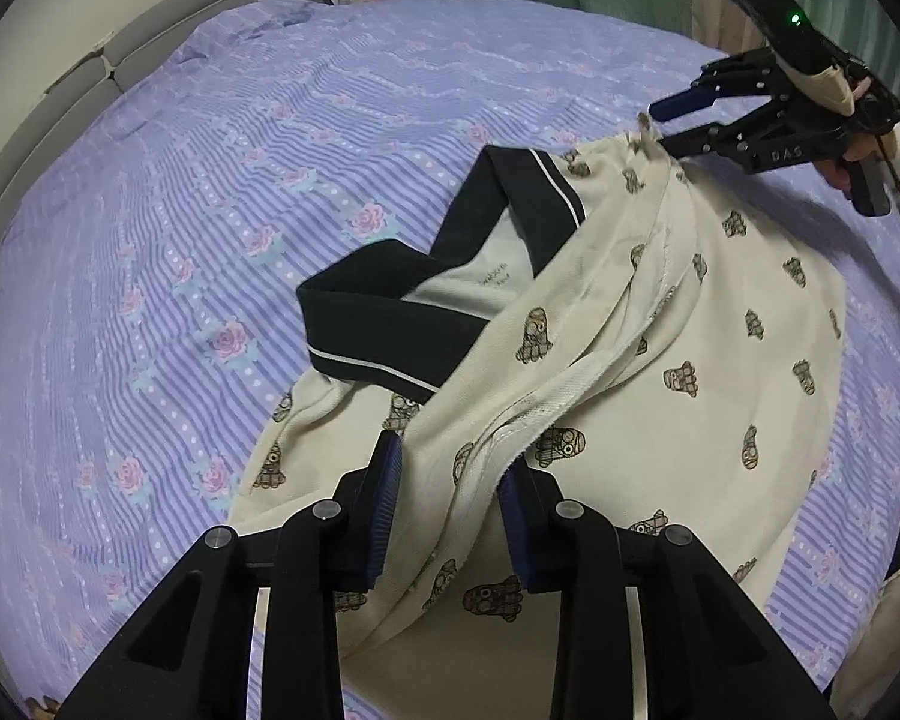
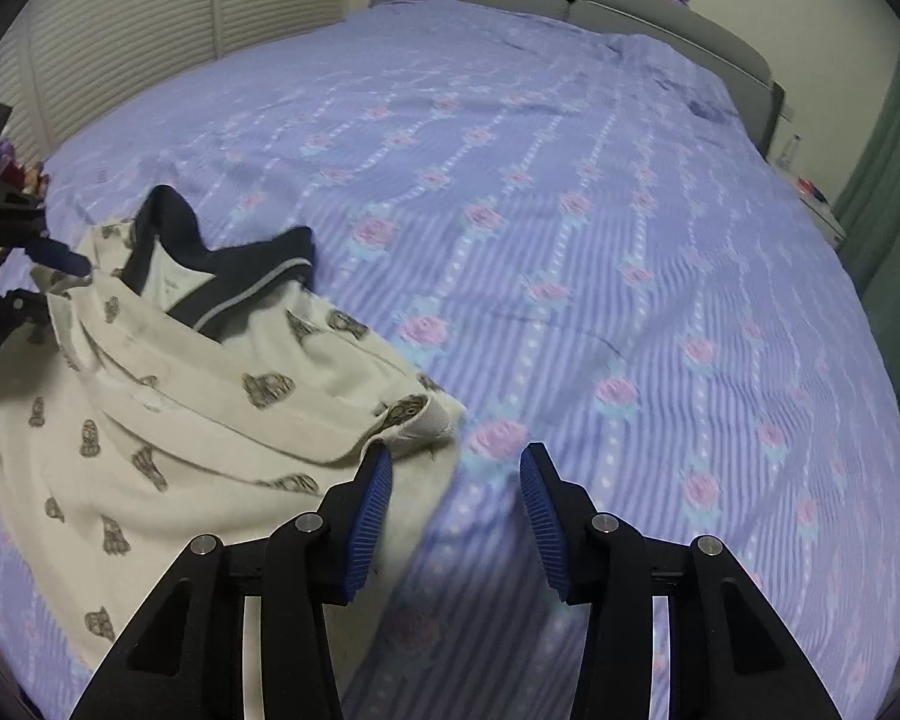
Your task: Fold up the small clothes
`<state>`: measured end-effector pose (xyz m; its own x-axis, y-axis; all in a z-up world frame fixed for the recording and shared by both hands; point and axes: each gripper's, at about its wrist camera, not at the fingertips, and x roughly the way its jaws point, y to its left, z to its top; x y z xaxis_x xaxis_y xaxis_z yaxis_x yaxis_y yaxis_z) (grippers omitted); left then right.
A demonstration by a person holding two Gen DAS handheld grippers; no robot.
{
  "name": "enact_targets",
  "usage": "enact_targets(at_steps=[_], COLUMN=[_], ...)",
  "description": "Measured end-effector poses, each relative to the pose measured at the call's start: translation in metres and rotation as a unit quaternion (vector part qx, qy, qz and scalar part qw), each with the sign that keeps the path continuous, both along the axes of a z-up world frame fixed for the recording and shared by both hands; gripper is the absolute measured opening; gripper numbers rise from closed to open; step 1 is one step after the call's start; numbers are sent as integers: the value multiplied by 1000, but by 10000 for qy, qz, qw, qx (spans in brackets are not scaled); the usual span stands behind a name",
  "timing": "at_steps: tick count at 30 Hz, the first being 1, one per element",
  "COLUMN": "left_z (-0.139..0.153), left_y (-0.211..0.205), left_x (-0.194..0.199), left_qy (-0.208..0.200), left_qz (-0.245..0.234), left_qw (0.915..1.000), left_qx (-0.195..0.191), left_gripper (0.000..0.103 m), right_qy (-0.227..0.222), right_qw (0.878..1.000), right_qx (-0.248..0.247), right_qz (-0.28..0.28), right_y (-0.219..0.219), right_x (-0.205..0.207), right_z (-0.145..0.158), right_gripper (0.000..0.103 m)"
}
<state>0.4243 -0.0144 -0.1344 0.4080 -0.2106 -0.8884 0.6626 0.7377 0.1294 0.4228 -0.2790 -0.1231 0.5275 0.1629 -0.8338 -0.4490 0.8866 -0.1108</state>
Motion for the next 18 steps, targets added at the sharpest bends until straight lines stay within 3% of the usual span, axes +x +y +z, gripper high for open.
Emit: enact_targets(at_steps=[6,8,10,11,14,18], left_z=[-4,-4,-2,-2,5,13], left_y=[3,6,8,8,10,8], left_x=[4,6,7,7,5,7], left_qy=[205,286,325,327,307,128], left_qz=[-64,-39,-34,-56,-132,-141], left_qw=[9998,9996,9995,9994,9993,9995], left_qx=[18,-16,-52,-61,-174,-251], left_gripper=[30,26,19,16,8,6], right_qy=[191,352,448,452,258,-124], right_qw=[9997,9986,9975,9973,9977,9970], right_qx=[150,381,540,583,621,751], right_qz=[91,88,26,7,-3,-154], right_y=[5,4,2,2,5,0], right_x=[15,22,25,26,19,3], right_z=[-3,-6,-8,-9,-5,9], right_gripper=[46,33,28,20,10,8])
